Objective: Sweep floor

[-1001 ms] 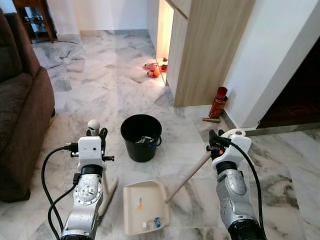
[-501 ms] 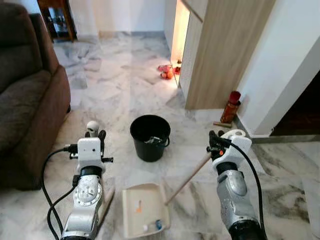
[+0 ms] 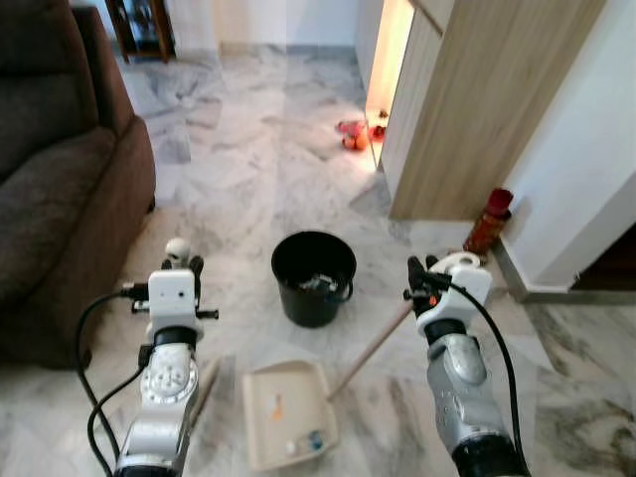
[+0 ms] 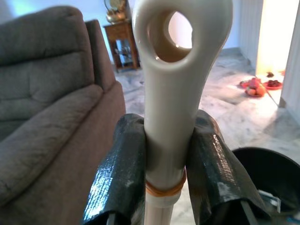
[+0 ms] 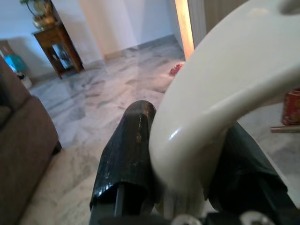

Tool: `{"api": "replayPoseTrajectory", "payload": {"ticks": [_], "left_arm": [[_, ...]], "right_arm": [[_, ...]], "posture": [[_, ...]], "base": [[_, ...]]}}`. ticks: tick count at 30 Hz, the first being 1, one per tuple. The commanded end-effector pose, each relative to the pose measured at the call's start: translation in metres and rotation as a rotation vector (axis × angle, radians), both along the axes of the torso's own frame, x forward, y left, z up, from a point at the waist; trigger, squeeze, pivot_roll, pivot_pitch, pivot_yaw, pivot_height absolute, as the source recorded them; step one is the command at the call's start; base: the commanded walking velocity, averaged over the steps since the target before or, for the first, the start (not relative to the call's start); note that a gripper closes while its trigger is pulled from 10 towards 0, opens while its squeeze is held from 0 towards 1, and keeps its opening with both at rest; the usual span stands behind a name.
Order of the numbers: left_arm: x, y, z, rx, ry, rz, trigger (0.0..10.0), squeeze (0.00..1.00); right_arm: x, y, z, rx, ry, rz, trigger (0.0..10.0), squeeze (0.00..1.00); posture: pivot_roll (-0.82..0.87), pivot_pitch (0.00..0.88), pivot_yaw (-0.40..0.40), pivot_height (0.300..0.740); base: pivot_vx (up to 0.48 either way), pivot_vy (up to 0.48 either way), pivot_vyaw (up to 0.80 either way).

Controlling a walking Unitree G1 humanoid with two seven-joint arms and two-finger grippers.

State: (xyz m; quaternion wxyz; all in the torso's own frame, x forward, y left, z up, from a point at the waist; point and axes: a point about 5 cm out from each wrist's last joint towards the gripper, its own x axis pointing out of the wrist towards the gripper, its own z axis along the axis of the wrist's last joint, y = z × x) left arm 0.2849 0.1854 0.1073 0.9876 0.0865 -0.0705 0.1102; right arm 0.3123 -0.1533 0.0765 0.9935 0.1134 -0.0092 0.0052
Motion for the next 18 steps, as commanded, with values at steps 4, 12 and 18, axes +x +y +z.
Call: {"api": "replayPoseTrajectory", "payload": {"ticks": [4, 12, 18], "left_arm": [[0.0023, -0.0104, 0.0105, 0.003, -0.048, -0.032, 10.0, 0.00], [0.0018, -0.0109, 0.0106, 0.000, -0.052, -0.035, 10.0, 0.00], [0.0011, -0.0089, 0.0086, 0.004, -0.048, -0.033, 10.0, 0.00]], "right_arm": [[0.0034, -0.0078, 0.0141, -0.001, -0.064, -0.028, 10.0, 0.00], [0.0033, -0.0065, 0.0148, -0.005, -0.067, -0.021, 10.0, 0.00], [0.0012, -0.0096, 0.0185, -0.021, -0.090, -0.035, 10.0, 0.00]], "posture": [[0.10, 0.000, -0.033, 0.740], [0.10, 0.000, -0.035, 0.740], [0.09, 0.000, -0.034, 0.740]], "base": [[0.336, 0.000, 0.00], [0.167, 0.000, 0.00], [0.000, 0.000, 0.00]]}}
